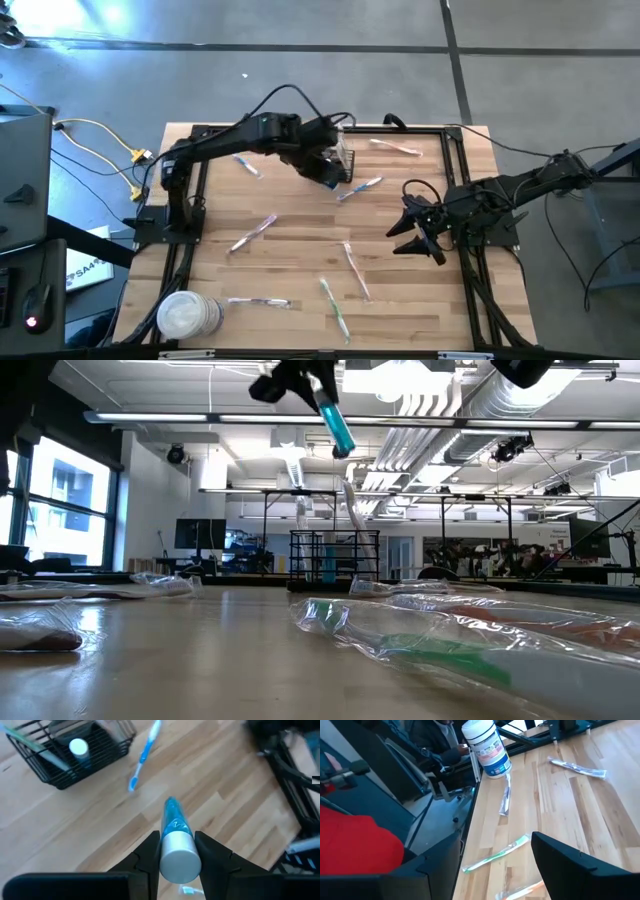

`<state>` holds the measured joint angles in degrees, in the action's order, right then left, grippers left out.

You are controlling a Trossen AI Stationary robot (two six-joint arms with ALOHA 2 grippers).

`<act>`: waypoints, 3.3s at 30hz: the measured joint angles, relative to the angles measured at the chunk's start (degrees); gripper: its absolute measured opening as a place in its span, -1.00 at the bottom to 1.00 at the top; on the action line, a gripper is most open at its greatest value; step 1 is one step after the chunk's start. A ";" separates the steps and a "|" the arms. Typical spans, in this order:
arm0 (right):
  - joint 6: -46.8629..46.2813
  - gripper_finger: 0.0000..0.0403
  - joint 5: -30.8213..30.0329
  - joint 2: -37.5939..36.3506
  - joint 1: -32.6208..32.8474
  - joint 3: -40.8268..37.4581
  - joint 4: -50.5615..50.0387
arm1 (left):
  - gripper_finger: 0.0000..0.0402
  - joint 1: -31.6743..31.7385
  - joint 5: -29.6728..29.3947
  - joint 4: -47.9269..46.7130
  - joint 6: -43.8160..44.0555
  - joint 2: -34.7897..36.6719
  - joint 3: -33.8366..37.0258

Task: Pick & Place toothbrushing station
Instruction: Put the blue mouthwash into the mesh organizer

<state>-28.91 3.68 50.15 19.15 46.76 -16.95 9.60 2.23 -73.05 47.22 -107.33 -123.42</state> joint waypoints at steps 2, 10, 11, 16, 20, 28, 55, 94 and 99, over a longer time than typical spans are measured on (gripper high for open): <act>0.19 0.19 -0.98 0.00 0.29 0.00 -0.02 | -0.54 1.21 1.23 0.41 -0.02 -1.39 0.02; 0.20 0.19 -0.81 0.02 0.36 0.00 -0.81 | -0.54 6.05 3.89 5.33 -0.78 -3.74 0.04; 0.20 0.19 -0.80 0.02 0.36 0.00 -0.87 | -0.54 6.81 3.71 5.32 -0.87 -3.66 0.04; 0.11 0.19 -0.18 -0.06 0.36 0.00 -0.92 | -0.54 9.70 2.61 4.32 -0.87 -3.63 0.04; -0.18 0.19 0.29 -0.26 0.36 0.00 -0.90 | -0.54 11.19 2.30 3.18 -2.00 -4.05 0.03; -1.44 0.19 0.94 -0.26 0.37 0.00 -2.14 | -0.54 11.83 1.32 2.60 -3.47 -4.72 0.00; 0.46 0.19 -1.24 -0.26 0.36 0.00 -2.19 | -0.54 10.89 4.22 4.09 -6.66 -6.24 0.04; 4.58 0.19 -2.12 7.91 -5.15 -0.02 8.72 | -0.54 -14.14 5.41 12.62 -27.77 -6.32 -9.05; 4.61 0.19 -2.12 11.37 -5.35 -0.02 10.97 | -0.54 -14.14 6.00 12.60 -27.89 -6.33 -9.05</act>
<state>-24.29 1.57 61.52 13.80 46.74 -5.98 -4.54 8.23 -60.45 19.33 -113.66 -132.46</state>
